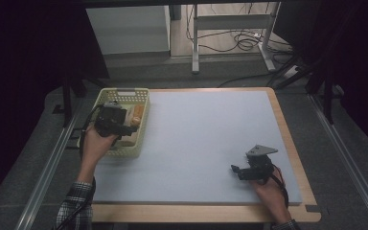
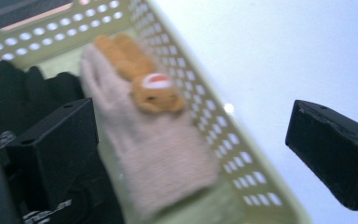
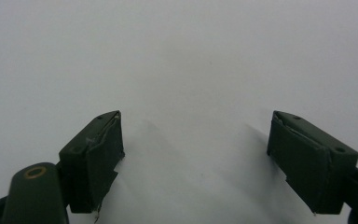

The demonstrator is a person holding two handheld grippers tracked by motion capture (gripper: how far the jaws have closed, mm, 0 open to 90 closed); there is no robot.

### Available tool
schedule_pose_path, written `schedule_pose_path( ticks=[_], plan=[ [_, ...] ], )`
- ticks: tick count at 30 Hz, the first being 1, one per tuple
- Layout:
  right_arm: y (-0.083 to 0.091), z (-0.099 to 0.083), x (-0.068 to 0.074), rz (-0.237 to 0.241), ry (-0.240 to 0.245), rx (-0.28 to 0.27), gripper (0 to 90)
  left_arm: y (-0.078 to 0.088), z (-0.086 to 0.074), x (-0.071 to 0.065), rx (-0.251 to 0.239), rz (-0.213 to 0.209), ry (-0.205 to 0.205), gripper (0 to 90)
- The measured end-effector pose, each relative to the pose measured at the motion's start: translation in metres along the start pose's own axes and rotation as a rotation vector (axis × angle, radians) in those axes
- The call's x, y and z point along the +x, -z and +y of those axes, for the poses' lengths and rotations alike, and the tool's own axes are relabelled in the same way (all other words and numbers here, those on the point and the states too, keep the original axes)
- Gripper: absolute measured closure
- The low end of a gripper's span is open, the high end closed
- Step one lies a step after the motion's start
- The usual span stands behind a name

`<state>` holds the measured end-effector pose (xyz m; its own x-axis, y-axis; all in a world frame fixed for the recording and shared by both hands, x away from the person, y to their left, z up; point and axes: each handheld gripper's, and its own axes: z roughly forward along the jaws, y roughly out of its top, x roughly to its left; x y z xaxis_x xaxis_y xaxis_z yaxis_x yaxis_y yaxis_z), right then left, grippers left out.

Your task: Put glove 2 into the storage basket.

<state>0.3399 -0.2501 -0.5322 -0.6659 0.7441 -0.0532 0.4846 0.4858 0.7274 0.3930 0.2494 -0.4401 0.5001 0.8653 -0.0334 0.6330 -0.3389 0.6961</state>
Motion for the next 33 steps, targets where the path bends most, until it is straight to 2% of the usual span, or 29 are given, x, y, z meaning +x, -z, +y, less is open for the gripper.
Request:
schedule_pose_path(
  ticks=[7,18,20,21,22,24,25,27,33],
  plan=[
    [0.000,0.000,0.000,0.000,-0.001,0.000,18.0,0.000,-0.002,-0.034,-0.047,-0.072,-0.061,2.8],
    [0.000,0.000,0.000,0.001,-0.003,0.001,17.9,-0.005,-0.015,-0.088,-0.120,-0.184,-0.153,2.8],
    [0.000,0.000,0.000,0.000,-0.002,0.001,18.0,-0.007,-0.020,-0.096,-0.124,-0.202,-0.167,2.8],
    [0.000,0.000,0.000,0.000,-0.002,0.001,18.0,-0.007,-0.020,-0.096,-0.124,-0.202,-0.167,2.8],
    [0.000,0.000,0.000,0.001,-0.003,0.001,18.0,-0.010,-0.025,-0.105,-0.126,-0.211,-0.183,2.8],
    [0.000,0.000,0.000,0.001,-0.002,0.001,18.0,-0.012,-0.028,-0.109,-0.126,-0.221,-0.192,2.8],
    [0.000,0.000,0.000,0.000,-0.002,0.001,18.0,-0.016,-0.034,-0.116,-0.125,-0.234,-0.209,2.7],
    [0.000,0.000,0.000,0.001,-0.003,-0.002,18.0,-0.020,-0.041,-0.123,-0.122,-0.242,-0.224,2.7],
    [0.000,0.000,0.000,0.000,-0.002,-0.001,18.0,-0.036,-0.060,-0.137,-0.089,-0.252,-0.258,2.3]
  ],
)
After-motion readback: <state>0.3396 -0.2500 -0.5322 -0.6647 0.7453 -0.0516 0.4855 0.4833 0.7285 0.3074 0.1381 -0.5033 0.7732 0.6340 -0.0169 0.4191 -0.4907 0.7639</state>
